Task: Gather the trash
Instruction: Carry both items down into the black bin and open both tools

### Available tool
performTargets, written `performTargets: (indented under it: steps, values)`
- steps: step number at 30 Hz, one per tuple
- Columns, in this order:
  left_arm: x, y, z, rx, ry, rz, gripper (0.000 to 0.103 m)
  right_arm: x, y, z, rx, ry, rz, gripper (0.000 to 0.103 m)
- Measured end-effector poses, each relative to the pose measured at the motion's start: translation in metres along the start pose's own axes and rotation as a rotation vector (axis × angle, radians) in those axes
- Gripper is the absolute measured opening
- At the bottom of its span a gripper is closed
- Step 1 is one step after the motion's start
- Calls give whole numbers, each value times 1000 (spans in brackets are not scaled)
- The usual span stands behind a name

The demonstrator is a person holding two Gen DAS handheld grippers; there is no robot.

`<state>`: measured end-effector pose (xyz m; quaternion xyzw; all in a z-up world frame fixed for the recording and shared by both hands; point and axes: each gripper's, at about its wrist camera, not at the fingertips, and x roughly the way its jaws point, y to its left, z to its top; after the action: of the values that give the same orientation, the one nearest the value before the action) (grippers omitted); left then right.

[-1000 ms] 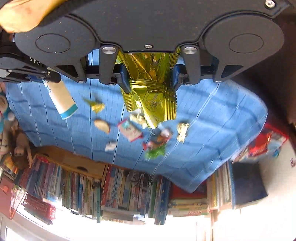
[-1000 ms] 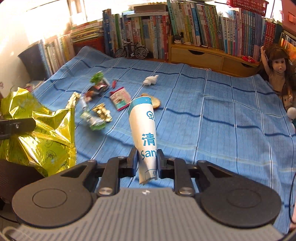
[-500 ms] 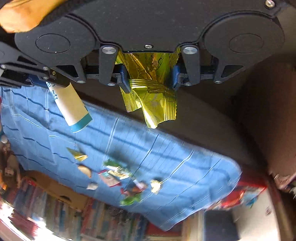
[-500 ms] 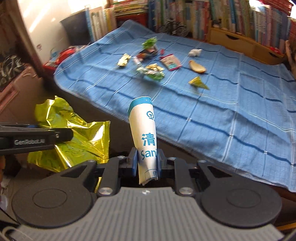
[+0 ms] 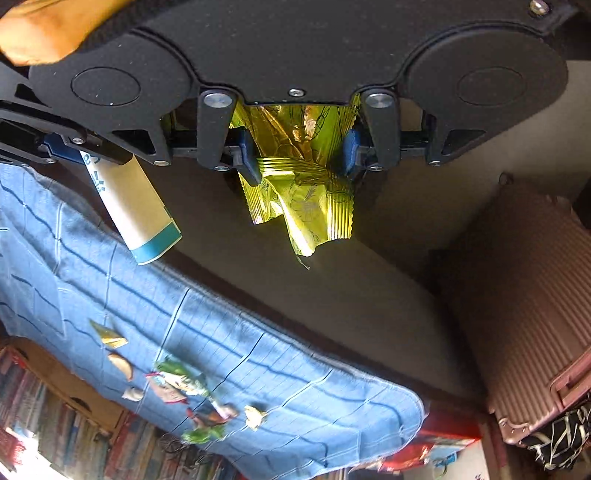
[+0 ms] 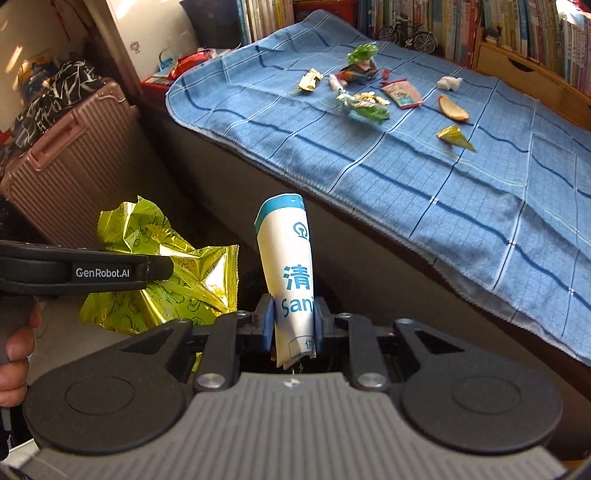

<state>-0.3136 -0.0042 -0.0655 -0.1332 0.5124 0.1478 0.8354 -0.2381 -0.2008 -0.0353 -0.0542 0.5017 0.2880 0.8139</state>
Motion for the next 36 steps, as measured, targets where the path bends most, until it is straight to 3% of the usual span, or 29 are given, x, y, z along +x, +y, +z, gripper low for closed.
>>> performTargets:
  steps: [11, 15, 32, 34, 36]
  values:
    - [28, 5, -3, 13, 58, 18, 44, 34, 3, 5, 46, 71, 49, 33]
    - [35, 10, 2, -13, 41, 6, 49, 45, 6, 12, 53, 67, 57, 41]
    - [51, 18, 30, -42, 18, 23, 57, 63, 3, 33, 105, 50, 71, 45]
    - [51, 18, 31, -42, 11, 32, 61, 63, 2, 34, 107, 46, 78, 57]
    - [50, 18, 32, -43, 5, 42, 66, 63, 2, 34, 110, 43, 84, 62]
